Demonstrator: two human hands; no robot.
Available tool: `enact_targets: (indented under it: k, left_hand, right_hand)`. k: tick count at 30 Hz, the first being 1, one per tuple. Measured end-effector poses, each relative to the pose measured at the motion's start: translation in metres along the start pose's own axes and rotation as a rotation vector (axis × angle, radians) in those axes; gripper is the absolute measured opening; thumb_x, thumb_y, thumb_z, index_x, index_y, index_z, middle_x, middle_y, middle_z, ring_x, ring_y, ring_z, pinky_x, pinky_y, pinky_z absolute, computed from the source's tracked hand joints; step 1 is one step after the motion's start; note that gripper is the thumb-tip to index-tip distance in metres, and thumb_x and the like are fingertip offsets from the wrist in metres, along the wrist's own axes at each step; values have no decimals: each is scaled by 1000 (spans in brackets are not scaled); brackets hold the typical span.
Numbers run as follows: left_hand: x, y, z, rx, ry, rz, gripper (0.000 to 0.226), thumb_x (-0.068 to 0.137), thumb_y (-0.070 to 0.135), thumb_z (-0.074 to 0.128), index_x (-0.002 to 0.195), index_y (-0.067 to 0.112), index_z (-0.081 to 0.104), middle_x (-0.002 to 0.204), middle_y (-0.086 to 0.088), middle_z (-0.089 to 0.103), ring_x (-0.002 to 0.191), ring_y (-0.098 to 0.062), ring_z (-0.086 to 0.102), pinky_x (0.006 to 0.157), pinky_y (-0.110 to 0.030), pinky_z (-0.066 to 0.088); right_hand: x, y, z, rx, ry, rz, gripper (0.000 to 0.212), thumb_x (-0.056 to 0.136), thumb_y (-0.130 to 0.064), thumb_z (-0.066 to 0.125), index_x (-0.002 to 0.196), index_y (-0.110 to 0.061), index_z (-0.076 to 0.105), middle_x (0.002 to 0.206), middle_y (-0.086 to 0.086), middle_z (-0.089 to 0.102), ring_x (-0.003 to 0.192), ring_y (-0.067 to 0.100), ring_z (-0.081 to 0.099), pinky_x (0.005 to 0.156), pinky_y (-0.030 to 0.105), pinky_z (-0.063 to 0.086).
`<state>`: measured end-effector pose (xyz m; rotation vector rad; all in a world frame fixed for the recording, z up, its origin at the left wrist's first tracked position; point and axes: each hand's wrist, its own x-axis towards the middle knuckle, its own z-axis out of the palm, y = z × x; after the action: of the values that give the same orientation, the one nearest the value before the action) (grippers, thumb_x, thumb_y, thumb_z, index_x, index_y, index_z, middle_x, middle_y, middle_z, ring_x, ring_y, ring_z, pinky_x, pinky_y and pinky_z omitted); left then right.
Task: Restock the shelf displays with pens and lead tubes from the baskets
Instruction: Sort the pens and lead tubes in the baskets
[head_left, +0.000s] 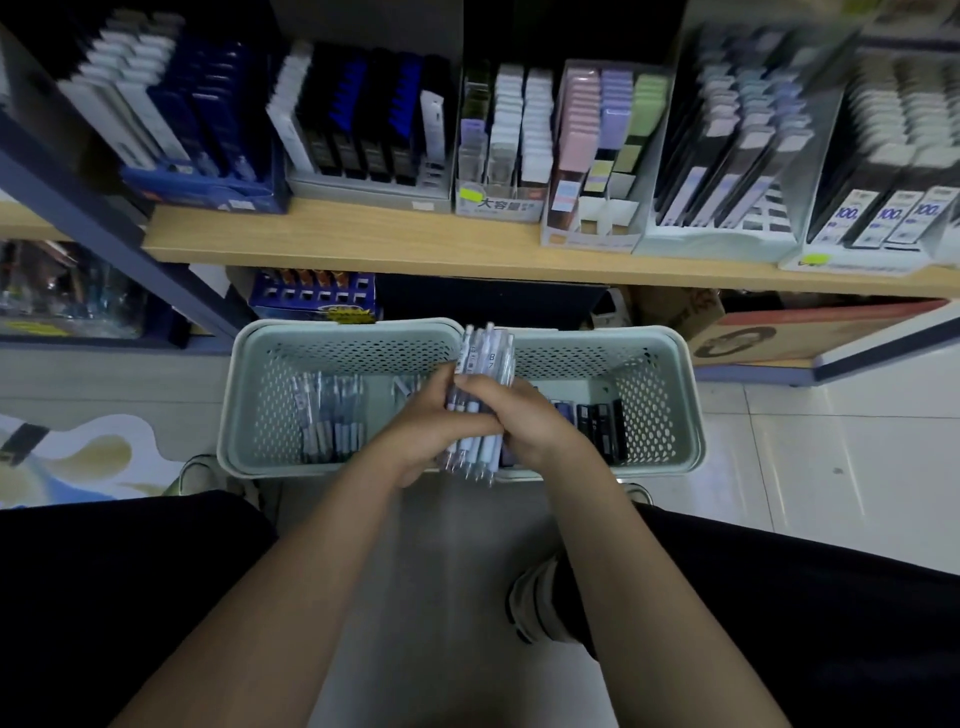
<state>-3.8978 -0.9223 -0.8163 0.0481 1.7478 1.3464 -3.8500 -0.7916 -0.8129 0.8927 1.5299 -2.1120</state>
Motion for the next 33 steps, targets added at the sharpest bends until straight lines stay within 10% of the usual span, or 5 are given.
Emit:
enact_targets:
  k: [7, 16, 24, 27, 33]
  left_hand:
    - [1, 3, -4, -252, -129, 6, 51, 75, 9, 79, 118, 25, 58, 103, -4, 74, 97, -19, 73, 79, -36, 59]
    - [3, -4, -9, -228, 3, 135, 54, 82, -5, 74, 122, 26, 55, 95, 5, 75, 90, -8, 73, 69, -21, 56]
    - [0, -6, -25, -449, 23, 11, 28, 99, 24, 57, 126, 29, 59, 113, -5, 73, 105, -24, 70, 93, -45, 56]
    - [-1, -12, -31, -444, 64, -10, 62, 84, 47, 76, 138, 32, 51, 132, 0, 67, 125, -25, 60, 108, -56, 43]
    - [-3, -20, -44, -411, 257, 109, 50, 81, 35, 80, 125, 18, 60, 114, -3, 74, 111, -26, 68, 103, -57, 48]
  right_hand:
    - [1, -7, -1, -36, -29, -22, 35, 87, -41, 58, 101, -12, 70, 77, 6, 62, 62, 12, 56, 51, 24, 38]
    - [7, -10, 13, -27, -13, -83, 34, 95, -22, 53, 123, -7, 63, 117, 20, 70, 109, 29, 69, 98, 47, 55]
    - [14, -5, 24, -27, -52, -73, 47, 92, -31, 55, 128, -2, 59, 121, 21, 67, 106, 26, 65, 96, 40, 50]
    - [19, -3, 29, 5, -87, -58, 55, 90, -39, 64, 131, -2, 59, 123, 20, 68, 114, 28, 66, 98, 38, 52]
    - [32, 9, 42, 19, -22, -27, 43, 101, -39, 56, 122, -2, 64, 117, 18, 72, 115, 33, 67, 99, 45, 53]
